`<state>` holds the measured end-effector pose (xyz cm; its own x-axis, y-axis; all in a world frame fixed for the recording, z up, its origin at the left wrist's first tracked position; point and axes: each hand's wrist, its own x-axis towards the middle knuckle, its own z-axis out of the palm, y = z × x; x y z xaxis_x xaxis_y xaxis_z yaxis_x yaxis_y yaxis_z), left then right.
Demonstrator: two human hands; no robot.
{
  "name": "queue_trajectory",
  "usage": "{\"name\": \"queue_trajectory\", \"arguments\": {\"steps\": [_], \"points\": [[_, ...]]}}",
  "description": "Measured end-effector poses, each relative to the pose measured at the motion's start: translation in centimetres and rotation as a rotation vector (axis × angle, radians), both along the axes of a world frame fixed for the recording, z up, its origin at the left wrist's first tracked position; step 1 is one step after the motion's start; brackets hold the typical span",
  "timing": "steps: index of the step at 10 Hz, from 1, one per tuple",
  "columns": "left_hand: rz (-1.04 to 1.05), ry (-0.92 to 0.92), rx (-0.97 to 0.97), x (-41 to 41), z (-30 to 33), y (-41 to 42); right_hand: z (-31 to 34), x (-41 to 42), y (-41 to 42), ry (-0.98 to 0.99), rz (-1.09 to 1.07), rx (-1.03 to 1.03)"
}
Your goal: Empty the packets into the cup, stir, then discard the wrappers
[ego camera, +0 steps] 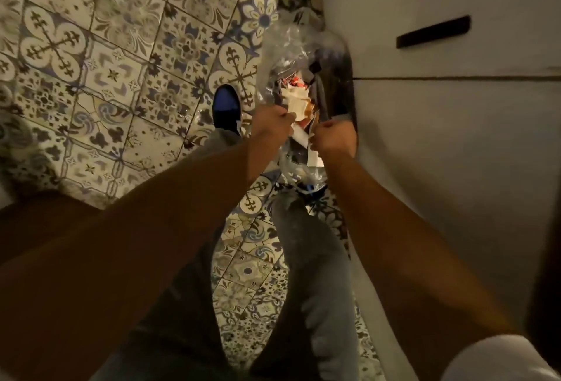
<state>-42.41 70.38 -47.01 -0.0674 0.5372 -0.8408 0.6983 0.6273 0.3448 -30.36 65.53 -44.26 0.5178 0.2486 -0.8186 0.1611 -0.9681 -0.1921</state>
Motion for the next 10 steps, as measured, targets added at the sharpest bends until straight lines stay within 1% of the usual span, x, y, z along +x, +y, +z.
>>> {"name": "queue_trajectory", "arguments": {"steps": [1,2,3,4,5,6,8,9,10], "points": [[0.121,0.015,-0.051,0.7,-3.1,-0.4,-2.3,-0.1,0.8,-0.007,0.056,-0.027],[0.159,0.063,-0.078,0.8,-5.3,-0.7,-4.4,0.2,1.4,-0.020,0.142,-0.078],[0.172,0.081,-0.096,1.2,-6.9,-0.6,-6.2,0.4,2.0,-0.059,0.197,-0.118],[0.177,0.086,-0.092,1.9,-7.9,-0.8,-8.4,0.4,2.0,-0.103,0.250,-0.110],[0.164,0.136,-0.037,2.5,-8.5,-1.4,-9.0,-0.3,2.0,-0.032,0.265,-0.096],[0.151,0.140,-0.047,2.6,-8.9,-1.9,-9.7,-1.0,1.5,-0.011,0.273,-0.073],[0.133,0.105,-0.035,1.9,-7.2,-2.5,-8.6,-1.1,0.7,0.059,0.156,-0.073],[0.123,0.087,-0.068,1.3,-5.2,-2.8,-6.4,-0.6,0.8,0.068,0.078,-0.035],[0.022,0.046,0.001,0.5,-3.1,-2.8,-4.4,-0.6,1.3,0.005,0.122,-0.002]]}}
